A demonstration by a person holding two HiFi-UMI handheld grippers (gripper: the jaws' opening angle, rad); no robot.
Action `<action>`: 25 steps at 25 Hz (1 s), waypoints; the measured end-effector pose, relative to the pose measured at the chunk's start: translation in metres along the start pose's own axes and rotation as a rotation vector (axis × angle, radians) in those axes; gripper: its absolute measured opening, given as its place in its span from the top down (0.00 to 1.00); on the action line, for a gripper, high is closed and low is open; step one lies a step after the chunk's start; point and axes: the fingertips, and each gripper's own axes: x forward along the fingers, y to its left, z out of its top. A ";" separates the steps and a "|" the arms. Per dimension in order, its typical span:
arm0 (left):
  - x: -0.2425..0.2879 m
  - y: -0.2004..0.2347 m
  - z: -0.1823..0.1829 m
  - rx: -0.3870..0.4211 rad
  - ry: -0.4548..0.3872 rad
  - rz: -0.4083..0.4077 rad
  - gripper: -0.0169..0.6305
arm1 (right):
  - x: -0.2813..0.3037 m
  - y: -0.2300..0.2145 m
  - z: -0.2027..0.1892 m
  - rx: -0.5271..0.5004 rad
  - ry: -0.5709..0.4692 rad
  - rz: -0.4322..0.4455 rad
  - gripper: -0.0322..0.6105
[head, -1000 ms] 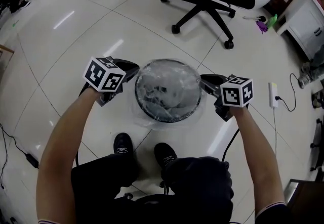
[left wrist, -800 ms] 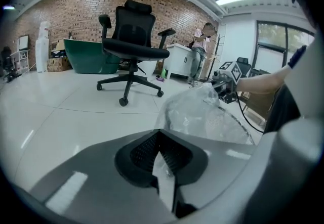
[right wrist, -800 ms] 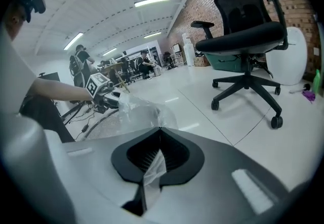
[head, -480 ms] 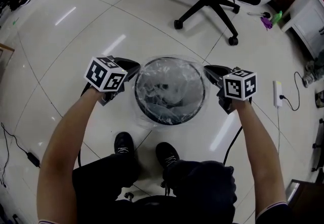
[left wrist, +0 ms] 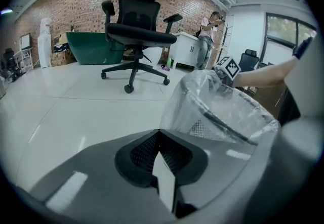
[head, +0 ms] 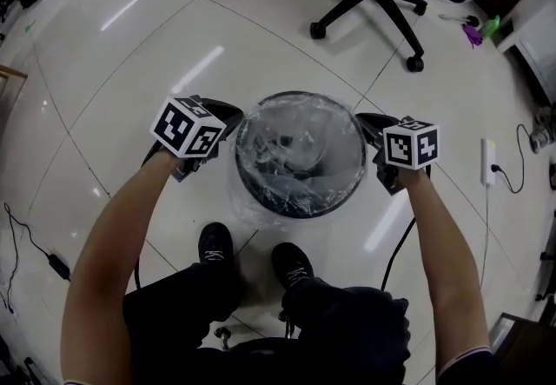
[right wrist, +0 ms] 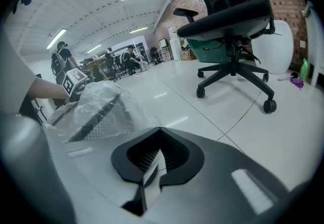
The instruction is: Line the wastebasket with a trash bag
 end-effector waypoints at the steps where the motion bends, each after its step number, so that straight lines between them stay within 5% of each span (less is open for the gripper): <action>1: 0.002 0.000 -0.003 0.000 0.009 -0.002 0.95 | 0.002 0.000 -0.004 0.006 0.005 0.004 0.95; 12: 0.006 -0.009 -0.026 0.010 0.073 -0.016 0.95 | 0.005 0.006 -0.039 0.043 0.032 0.028 0.95; 25: -0.034 0.000 0.001 0.038 -0.044 0.052 0.82 | -0.060 -0.012 0.008 0.039 -0.129 -0.104 0.82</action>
